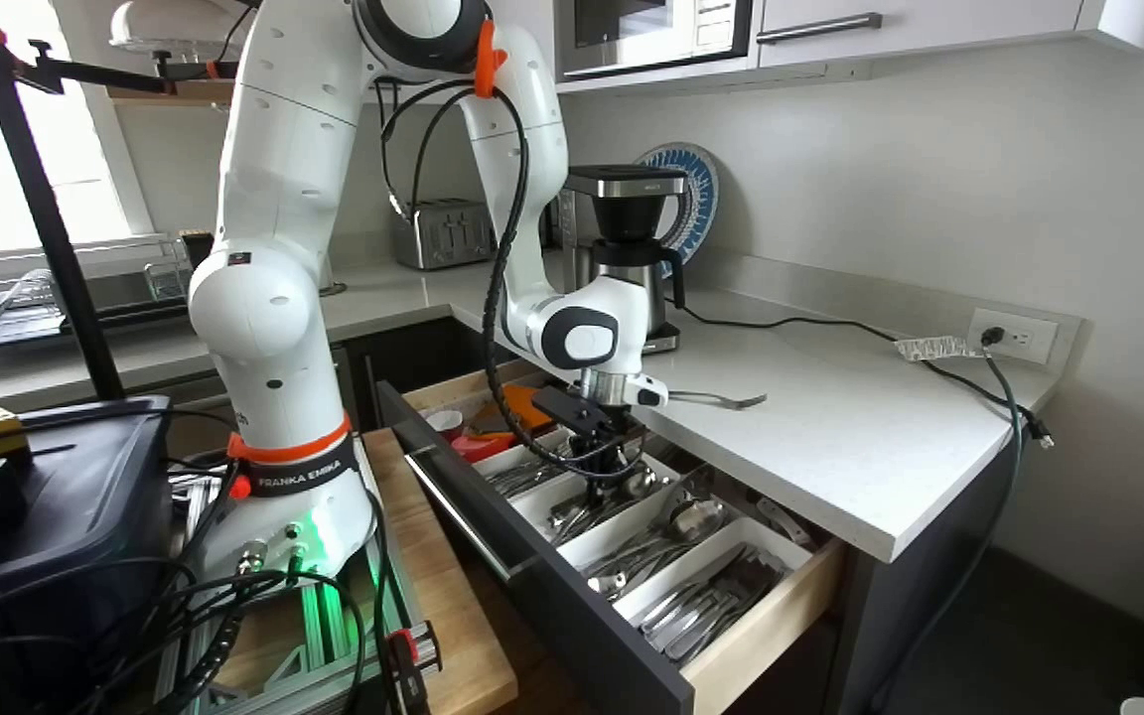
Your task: Remove a fork and spoon from the drawer, put them on the counter and then close the drawer
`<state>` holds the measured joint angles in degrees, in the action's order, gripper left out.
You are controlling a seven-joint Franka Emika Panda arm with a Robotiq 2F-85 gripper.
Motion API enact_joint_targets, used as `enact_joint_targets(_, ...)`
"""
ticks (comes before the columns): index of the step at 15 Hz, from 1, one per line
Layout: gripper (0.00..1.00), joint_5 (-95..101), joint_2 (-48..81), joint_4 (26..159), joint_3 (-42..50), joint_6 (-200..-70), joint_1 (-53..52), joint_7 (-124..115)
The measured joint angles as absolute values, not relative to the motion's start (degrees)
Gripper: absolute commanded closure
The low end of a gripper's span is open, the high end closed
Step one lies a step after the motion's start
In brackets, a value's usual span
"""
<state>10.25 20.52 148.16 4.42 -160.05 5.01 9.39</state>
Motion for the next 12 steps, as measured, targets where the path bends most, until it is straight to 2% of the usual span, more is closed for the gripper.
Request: enact_joint_targets(12,0.99,2.0,13.2,148.2,4.3,-152.5,7.2,9.2)
